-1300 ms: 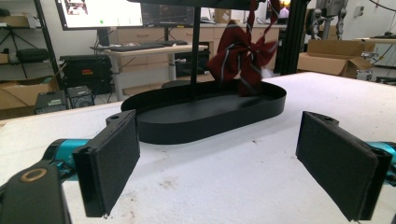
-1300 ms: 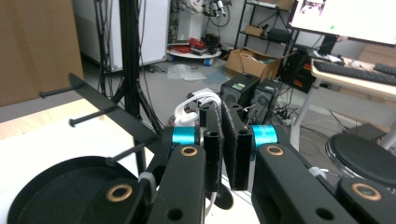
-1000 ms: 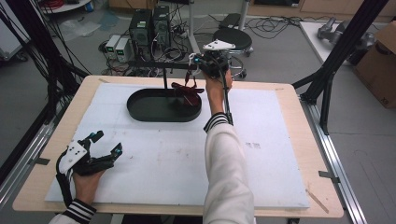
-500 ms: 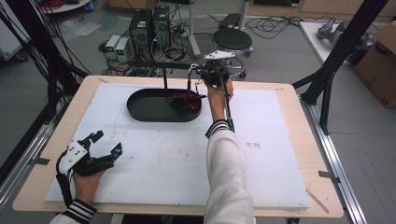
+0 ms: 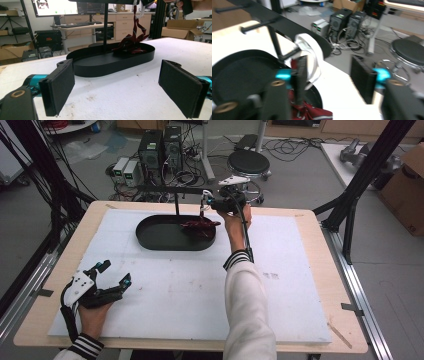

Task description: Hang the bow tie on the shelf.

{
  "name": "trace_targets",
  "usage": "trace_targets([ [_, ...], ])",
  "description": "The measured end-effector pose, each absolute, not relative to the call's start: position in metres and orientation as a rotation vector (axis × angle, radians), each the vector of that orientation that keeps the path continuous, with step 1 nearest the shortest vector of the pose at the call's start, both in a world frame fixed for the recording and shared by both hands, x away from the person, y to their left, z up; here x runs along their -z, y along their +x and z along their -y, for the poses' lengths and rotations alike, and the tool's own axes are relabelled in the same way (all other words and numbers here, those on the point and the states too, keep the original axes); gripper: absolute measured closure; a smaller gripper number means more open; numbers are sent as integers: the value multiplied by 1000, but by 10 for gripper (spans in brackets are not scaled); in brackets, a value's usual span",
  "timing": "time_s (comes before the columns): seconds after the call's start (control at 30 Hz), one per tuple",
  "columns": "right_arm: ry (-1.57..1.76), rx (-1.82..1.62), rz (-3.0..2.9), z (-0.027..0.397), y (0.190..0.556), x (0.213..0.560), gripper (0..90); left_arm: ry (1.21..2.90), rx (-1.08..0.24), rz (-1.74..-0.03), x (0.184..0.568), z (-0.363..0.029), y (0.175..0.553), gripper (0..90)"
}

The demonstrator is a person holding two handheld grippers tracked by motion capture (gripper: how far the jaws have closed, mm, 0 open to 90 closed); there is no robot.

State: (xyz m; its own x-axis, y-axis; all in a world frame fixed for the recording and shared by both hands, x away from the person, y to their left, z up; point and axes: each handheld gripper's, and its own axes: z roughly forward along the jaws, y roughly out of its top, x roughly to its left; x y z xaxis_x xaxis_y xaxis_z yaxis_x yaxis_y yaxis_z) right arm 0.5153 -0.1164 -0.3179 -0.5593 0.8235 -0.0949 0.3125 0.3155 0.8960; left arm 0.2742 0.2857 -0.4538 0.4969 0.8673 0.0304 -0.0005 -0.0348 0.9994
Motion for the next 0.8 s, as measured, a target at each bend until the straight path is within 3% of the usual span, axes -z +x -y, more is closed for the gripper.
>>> trace_targets([
  [0.27,1018,-1153,-2103,120,517,325,99,1436,-831,-805,454,-286,274,140],
  [0.57,958,-1285,-2145,139,491,317,99,1435,-824,-804,454,-286,275,140],
  [0.8,885,-1392,-2110,171,430,316,99,1437,-832,-799,454,-287,274,139],
])
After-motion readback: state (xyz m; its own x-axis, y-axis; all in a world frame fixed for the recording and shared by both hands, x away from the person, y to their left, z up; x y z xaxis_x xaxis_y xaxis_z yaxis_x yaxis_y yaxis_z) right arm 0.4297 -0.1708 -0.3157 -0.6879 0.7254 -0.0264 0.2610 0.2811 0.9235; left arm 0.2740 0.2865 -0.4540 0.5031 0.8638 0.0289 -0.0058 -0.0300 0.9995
